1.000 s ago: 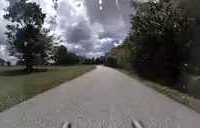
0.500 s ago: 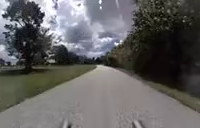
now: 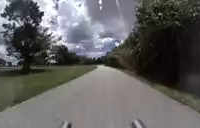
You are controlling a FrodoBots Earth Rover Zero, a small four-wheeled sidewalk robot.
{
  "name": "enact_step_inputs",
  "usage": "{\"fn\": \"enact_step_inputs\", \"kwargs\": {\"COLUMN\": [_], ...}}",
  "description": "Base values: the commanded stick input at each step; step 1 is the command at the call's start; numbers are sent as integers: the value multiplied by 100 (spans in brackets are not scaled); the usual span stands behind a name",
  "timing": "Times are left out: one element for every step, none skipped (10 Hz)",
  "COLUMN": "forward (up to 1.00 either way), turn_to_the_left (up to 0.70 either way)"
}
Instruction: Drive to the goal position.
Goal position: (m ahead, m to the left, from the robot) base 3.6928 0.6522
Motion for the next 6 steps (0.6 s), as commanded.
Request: {"fn": "enact_step_inputs", "kwargs": {"forward": [70, 70, 70, 70, 70, 70], "turn_to_the_left": [4, 4, 4, 4, 4, 4]}}
